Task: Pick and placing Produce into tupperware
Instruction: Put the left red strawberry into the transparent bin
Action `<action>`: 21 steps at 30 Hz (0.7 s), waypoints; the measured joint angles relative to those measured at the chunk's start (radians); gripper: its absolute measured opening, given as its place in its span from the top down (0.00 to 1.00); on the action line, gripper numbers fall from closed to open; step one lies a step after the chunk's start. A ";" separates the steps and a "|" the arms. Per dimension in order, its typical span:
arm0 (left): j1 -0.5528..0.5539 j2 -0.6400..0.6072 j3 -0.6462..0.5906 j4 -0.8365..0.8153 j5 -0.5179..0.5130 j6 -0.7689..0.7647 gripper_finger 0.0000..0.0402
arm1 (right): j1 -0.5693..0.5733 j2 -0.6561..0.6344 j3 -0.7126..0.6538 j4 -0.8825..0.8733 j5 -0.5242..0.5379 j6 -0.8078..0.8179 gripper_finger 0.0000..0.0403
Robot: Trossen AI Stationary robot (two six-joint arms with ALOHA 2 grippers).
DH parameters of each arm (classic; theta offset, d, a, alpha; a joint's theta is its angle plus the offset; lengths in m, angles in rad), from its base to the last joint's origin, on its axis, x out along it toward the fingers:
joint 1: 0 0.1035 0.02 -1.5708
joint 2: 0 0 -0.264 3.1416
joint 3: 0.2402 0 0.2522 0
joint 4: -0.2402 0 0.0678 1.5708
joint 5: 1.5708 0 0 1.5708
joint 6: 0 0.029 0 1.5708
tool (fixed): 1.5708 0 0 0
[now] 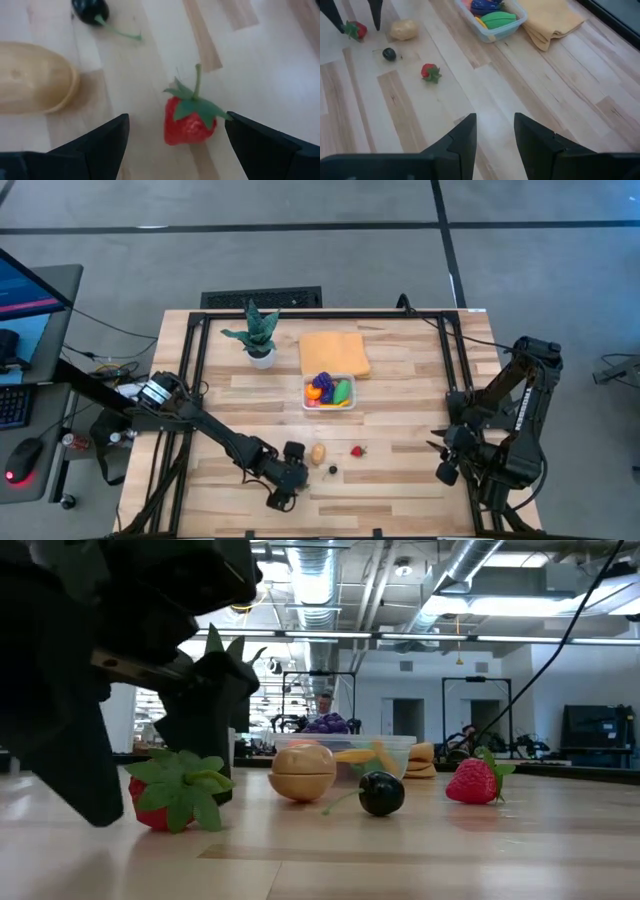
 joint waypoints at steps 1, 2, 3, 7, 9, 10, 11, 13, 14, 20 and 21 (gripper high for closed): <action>0.001 0.000 0.000 0.000 0.001 0.000 0.20 | 0.000 0.000 0.000 0.000 0.000 0.000 0.69; 0.003 0.000 0.000 0.003 0.003 -0.001 0.20 | 0.000 0.000 0.000 -0.001 0.000 0.000 0.69; 0.003 0.000 0.000 0.005 0.005 -0.002 0.20 | -0.001 0.000 0.000 -0.001 0.000 0.000 0.69; 0.003 0.000 0.000 0.005 0.001 0.001 0.20 | -0.006 0.000 0.000 -0.002 0.000 0.000 0.69; 0.003 0.000 0.000 0.005 0.001 0.009 0.20 | -0.006 0.000 0.000 -0.003 0.004 0.000 0.69; 0.002 0.000 0.000 0.005 0.001 0.010 0.21 | -0.006 0.000 0.000 -0.003 0.007 0.000 0.69; 0.003 0.000 0.000 0.005 0.001 0.010 0.22 | -0.007 0.000 0.000 -0.002 0.016 0.000 0.69; 0.003 0.000 0.000 0.005 0.000 0.011 0.25 | -0.007 0.000 0.000 0.000 0.021 0.001 0.69; 0.003 0.000 0.000 0.005 0.000 0.011 0.26 | -0.007 0.000 0.000 0.000 0.021 0.003 0.69; 0.003 0.000 0.000 0.005 -0.001 0.010 0.39 | -0.019 0.000 0.000 -0.001 0.021 0.002 0.69; 0.003 0.000 0.000 0.005 -0.001 0.010 0.41 | -0.021 0.000 0.000 -0.002 0.022 0.001 0.69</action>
